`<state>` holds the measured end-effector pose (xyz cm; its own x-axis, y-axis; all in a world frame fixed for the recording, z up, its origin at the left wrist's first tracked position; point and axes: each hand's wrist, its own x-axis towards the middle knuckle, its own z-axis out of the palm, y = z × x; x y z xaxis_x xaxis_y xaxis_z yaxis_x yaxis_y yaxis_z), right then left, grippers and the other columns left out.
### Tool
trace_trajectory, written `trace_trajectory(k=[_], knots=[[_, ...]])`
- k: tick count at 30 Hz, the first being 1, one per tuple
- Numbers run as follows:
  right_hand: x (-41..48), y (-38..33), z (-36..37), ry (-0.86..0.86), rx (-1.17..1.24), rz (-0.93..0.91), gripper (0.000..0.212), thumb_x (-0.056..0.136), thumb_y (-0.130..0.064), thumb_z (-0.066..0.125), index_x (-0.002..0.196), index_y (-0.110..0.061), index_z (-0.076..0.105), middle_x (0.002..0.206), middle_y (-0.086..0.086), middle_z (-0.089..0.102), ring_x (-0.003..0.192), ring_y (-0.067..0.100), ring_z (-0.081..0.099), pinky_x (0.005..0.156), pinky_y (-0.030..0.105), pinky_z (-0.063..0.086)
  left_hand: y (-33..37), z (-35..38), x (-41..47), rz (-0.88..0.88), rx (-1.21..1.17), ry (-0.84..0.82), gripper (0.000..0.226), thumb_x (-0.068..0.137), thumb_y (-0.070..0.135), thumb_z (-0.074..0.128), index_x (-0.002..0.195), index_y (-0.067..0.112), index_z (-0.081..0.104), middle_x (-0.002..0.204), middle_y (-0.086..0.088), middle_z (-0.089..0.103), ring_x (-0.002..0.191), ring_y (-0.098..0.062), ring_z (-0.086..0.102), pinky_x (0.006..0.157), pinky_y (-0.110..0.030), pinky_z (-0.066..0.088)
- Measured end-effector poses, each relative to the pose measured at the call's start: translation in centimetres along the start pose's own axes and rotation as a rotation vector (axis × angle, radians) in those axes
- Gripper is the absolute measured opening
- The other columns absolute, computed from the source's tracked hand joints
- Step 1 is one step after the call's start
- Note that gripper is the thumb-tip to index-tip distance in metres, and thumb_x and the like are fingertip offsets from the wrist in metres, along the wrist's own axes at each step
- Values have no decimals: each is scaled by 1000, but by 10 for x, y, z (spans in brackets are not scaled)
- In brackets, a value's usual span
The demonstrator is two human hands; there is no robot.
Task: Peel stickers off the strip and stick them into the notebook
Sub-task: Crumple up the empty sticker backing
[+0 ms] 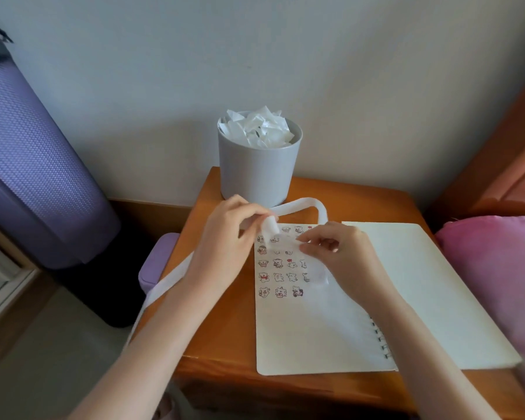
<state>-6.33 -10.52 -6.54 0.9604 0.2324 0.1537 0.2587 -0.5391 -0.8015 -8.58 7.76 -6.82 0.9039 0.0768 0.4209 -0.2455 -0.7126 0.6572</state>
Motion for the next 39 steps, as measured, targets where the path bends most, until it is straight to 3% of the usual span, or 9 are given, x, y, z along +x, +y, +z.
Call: trace_trajectory(k=[7,10,12,16,22,28,33,37,39], knots=[[-5,-7,3,-13,129,-100,18,78,-3,72,78,-21,74,74,-4,63,67,9,54,62,15,42,8,21,-2,-70,-123,-77,31,80,53,54,94,29,68,97,7,44,96,-1,48,81,-6,36],[-6,-9,2,11,230,-106,23,78,-1,71,76,-24,72,75,-1,66,69,9,57,65,13,44,10,23,-2,-132,-255,-108,28,78,52,53,90,30,64,123,8,35,123,-2,34,98,-10,26],[-7,-12,3,33,296,-107,22,79,-2,71,77,-24,72,76,-2,69,71,9,61,68,14,46,15,21,-3,-180,-344,-146,22,84,46,54,97,29,61,131,13,34,127,5,28,94,-5,24],[-7,-15,11,87,345,-108,27,80,4,64,82,-23,67,76,-5,70,73,11,65,68,20,51,20,20,-4,-148,-414,-143,29,90,38,54,119,34,55,129,18,48,125,7,38,102,-14,31],[-6,-22,16,151,433,-123,19,80,6,65,75,-13,65,68,-6,67,66,6,62,64,17,50,24,15,-9,-161,-326,-126,35,87,48,51,120,38,56,129,24,49,121,12,39,90,0,29],[-6,-23,17,175,490,-103,12,79,5,68,74,-7,66,75,-5,70,68,5,65,66,17,51,29,10,-10,-197,-370,-135,27,88,51,52,111,40,59,97,4,67,88,-8,59,75,-18,44],[-5,-20,15,169,447,-144,21,77,5,71,73,-16,71,88,1,69,83,13,66,73,23,52,26,8,-9,-255,-453,-162,24,85,46,56,103,35,66,92,15,67,89,1,60,75,-25,51],[-6,-20,10,64,412,-184,23,84,3,63,86,-17,75,96,-4,70,92,7,65,75,16,49,23,6,-6,-248,-515,-150,18,87,35,60,103,28,67,94,9,69,84,2,63,67,-8,45],[-7,-20,10,19,403,-184,25,89,2,58,92,-16,74,101,-6,70,94,3,64,76,13,46,22,6,-6,-248,-514,-110,14,88,28,61,99,22,68,89,6,69,74,0,64,61,-7,44]])
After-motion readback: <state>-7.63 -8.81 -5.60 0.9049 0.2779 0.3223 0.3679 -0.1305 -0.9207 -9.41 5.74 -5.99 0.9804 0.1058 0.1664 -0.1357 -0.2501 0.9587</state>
